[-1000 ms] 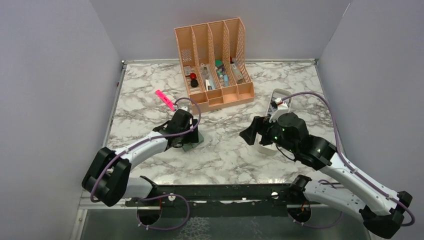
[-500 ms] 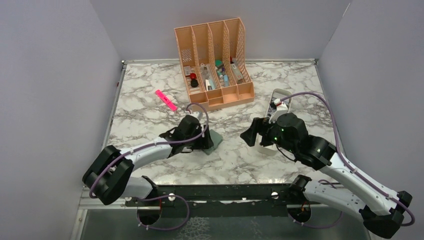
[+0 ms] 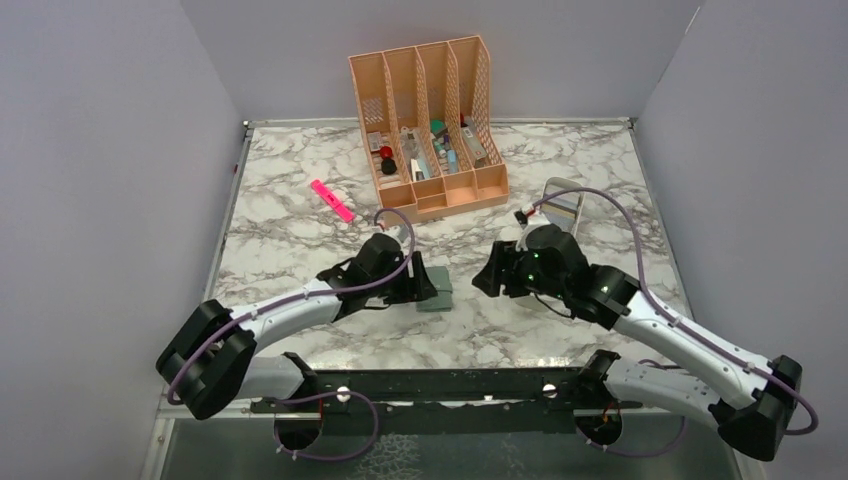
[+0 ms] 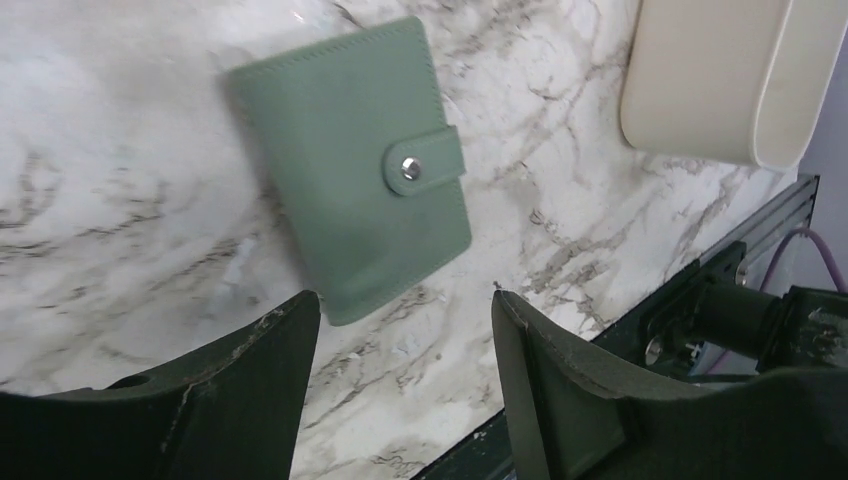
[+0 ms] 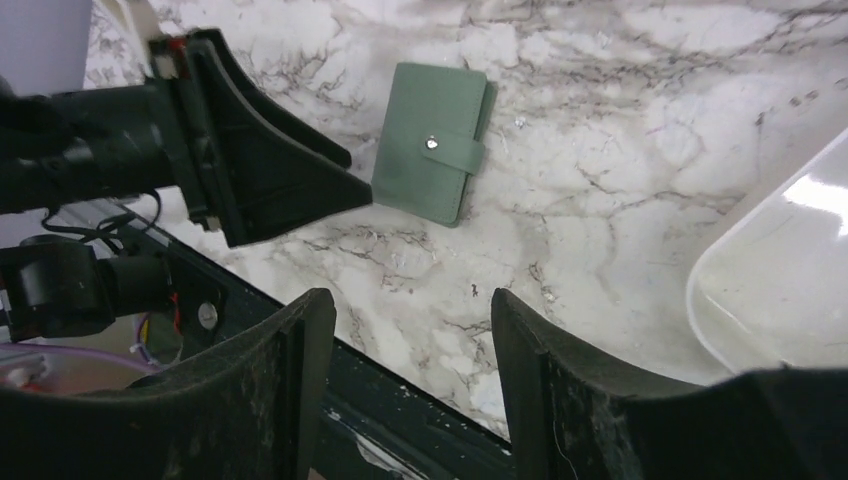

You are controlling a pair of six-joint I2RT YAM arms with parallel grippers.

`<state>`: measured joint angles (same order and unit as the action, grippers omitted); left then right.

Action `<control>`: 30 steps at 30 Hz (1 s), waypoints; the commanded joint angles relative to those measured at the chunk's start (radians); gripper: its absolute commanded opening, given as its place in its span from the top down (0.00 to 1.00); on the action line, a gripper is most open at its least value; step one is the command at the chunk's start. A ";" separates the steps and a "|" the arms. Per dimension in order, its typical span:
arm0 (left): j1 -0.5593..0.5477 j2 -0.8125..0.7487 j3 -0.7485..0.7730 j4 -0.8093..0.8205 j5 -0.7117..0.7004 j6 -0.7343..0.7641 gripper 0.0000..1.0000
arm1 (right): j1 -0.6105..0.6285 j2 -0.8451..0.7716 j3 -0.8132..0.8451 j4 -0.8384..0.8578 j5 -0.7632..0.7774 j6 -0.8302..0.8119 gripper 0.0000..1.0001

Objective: Put the credit cards into the card holder
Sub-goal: Move the card holder to the center of the board, then open the card holder at the center of the board.

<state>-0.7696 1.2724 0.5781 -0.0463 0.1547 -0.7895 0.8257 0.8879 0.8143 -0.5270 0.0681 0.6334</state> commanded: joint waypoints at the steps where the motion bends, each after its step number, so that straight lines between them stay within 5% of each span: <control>1: 0.105 -0.074 -0.041 0.017 0.071 0.000 0.34 | 0.007 0.097 -0.020 0.074 -0.075 0.031 0.42; 6: 0.212 -0.217 -0.038 -0.046 0.095 0.057 0.31 | 0.009 0.236 -0.022 0.131 -0.055 0.039 0.51; 17: 0.217 -0.489 0.057 -0.305 -0.097 0.182 0.25 | 0.061 0.535 0.095 0.222 0.010 0.042 0.53; 30: 0.217 -0.577 0.043 -0.353 -0.133 0.214 0.25 | 0.111 0.838 0.276 0.193 0.066 0.020 0.53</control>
<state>-0.5556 0.7231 0.6239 -0.3714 0.0574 -0.6075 0.9253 1.6585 1.0405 -0.3351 0.0875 0.6647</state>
